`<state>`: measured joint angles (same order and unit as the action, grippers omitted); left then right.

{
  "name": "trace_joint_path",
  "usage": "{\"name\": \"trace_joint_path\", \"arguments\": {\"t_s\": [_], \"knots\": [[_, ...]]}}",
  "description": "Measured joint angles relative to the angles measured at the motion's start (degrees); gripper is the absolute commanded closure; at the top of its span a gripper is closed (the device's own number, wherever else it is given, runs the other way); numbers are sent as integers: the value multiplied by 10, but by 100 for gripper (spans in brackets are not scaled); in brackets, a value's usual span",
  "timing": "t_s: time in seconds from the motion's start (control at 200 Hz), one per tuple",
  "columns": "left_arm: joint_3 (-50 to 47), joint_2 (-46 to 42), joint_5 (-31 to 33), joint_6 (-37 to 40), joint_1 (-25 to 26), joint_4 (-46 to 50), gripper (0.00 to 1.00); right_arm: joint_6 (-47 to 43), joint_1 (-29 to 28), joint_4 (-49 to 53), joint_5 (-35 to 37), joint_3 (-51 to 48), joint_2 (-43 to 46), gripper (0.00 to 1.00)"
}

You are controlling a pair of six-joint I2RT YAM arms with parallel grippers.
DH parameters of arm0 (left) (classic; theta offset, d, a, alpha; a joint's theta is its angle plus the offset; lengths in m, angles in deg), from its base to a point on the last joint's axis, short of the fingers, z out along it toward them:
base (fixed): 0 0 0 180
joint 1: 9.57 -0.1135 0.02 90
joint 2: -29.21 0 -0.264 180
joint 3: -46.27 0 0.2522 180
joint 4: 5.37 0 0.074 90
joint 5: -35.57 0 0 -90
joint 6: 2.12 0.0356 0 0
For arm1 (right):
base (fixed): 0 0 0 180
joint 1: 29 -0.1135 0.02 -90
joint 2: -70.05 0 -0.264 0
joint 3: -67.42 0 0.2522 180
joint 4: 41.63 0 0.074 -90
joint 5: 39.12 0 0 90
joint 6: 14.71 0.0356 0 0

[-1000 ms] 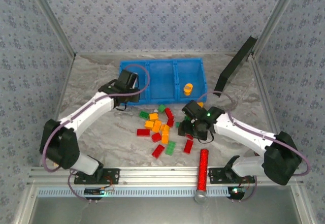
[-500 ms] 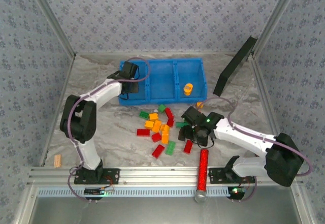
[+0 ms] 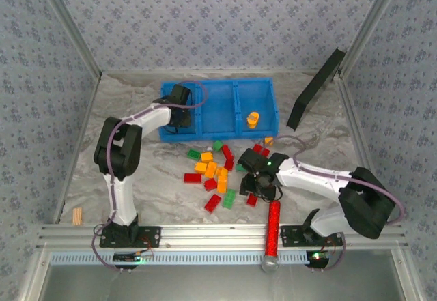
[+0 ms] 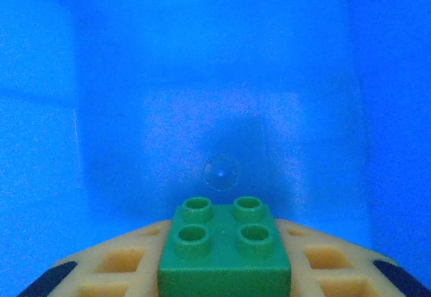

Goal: Sort the legos into containers by color
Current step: Place the lego in the container, then pick up the lego from the bottom-center of the table, then place the lego in the container.

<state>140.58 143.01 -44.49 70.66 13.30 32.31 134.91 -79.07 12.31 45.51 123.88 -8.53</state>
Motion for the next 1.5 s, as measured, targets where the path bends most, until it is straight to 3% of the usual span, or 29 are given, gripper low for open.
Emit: {"name": "trace_joint_path", "arguments": {"t_s": [0.345, 0.735, 0.94, 1.239, 1.499], "knots": [[7, 0, -1, 0, -4, 1, 38, -1, -9, -14, -7, 8, -36, 37], [12, -71, -10, 2, -7, 18, 33, -13, -21, -7, -6, 31, -80, 63], [38, -160, -26, 28, -8, 38, 30, -29, -40, 15, -4, 65, -77, 68], [-14, -319, -30, 61, -8, 66, 22, -162, -4, 130, 23, 295, -83, 67], [-115, -443, -43, 66, -8, 109, 21, -308, 68, 155, 52, 542, -229, 65]]}}
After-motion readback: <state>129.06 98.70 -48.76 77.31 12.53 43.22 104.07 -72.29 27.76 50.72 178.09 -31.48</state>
